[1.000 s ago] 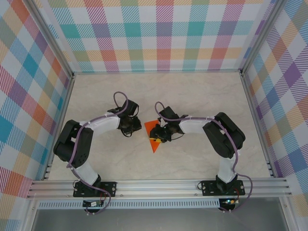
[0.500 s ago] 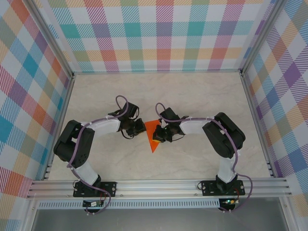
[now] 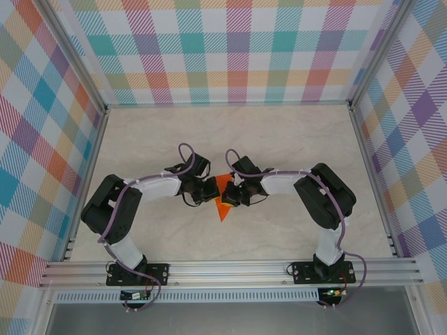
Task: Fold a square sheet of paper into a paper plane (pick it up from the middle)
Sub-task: Third fold the triangle at the center of the table.
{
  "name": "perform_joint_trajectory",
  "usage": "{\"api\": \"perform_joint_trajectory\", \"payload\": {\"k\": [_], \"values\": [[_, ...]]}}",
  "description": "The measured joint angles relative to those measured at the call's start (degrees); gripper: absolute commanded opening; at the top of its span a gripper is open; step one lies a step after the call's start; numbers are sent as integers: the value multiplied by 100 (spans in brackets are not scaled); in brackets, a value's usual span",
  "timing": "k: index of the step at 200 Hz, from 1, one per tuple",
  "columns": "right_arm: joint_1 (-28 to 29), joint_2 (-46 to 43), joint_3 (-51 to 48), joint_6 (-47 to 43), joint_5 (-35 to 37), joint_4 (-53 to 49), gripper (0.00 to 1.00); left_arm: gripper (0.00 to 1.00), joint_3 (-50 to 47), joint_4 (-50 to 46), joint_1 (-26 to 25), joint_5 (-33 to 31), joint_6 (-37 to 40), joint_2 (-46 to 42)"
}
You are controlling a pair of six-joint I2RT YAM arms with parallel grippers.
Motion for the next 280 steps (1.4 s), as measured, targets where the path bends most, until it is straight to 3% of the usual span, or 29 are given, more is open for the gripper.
{"api": "perform_joint_trajectory", "payload": {"k": [236,280], "values": [[0,4,44,-15,-24,-48,0,0,-68,20,-101,-232,-59,216],[2,-275,125,-175,205,-385,7,0,-61,9,-120,-271,11,216]]}}
